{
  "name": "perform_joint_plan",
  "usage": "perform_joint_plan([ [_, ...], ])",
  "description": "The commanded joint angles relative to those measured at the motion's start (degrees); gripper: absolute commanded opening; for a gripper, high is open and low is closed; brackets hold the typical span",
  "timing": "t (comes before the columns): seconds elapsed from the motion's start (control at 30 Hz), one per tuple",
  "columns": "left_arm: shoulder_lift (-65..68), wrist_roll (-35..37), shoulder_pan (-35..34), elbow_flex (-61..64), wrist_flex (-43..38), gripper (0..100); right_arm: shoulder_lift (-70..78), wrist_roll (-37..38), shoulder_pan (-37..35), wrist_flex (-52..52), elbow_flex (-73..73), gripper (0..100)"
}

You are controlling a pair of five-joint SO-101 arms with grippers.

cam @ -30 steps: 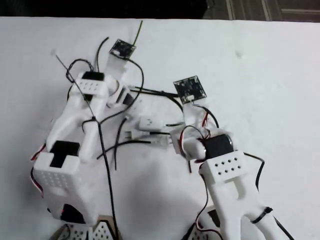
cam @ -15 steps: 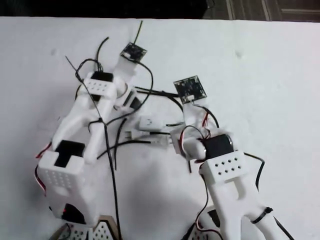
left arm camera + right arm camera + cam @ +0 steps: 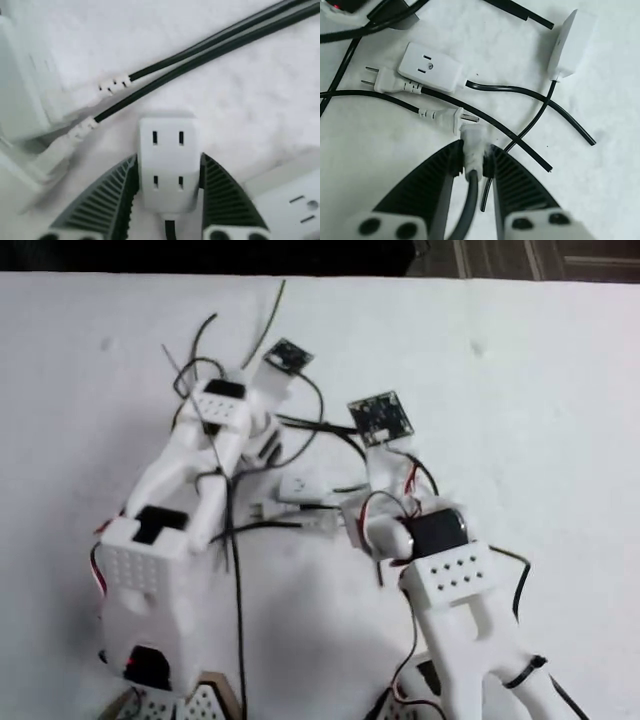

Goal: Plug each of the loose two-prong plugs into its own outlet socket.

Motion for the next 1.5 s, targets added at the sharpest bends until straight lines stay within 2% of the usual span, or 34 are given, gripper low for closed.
perform_joint_plan([
  [0.0, -0.9, -1.1, 0.2, -5.2, 4.9, 2, -0.9, 0.5, 0.7, -0.5, -0.4, 1.8],
  [0.17, -7.0, -1.1, -1.2, -11.5, 12.4, 2, -0.9, 0.5, 0.5, -0.5, -0.4, 1.8],
  [0.5, -22.9, -1.8, -8.2, -21.9, 17.3, 2, -1.0, 0.5, 0.2, -0.6, 0.4, 1.8],
  [0.7, -29.5, -9.0, -9.2, -24.6, 26.5, 2, -1.0, 0.5, 0.2, -0.6, 0.4, 1.8],
  [0.83, -31.0, -9.9, -8.7, -24.4, 35.1, 2, -1.0, 0.5, 0.4, -0.6, 0.4, 1.8],
  [0.93, -31.1, -9.6, -8.7, -24.3, 38.7, 2, -1.1, 0.5, 0.5, -0.6, 0.4, 1.8],
  [1.07, -33.5, -7.9, -8.7, -15.5, 38.7, 2, -1.5, 0.5, 0.6, -0.5, 0.4, 1.8],
  [1.23, -42.0, -6.6, -5.1, 4.1, 35.2, 2, -1.4, 0.5, 0.7, -0.5, 0.4, 1.8],
  [1.47, -55.9, -1.3, 1.8, 38.2, 16.4, 2, -1.2, 0.5, 0.7, -0.5, 0.4, 1.8],
])
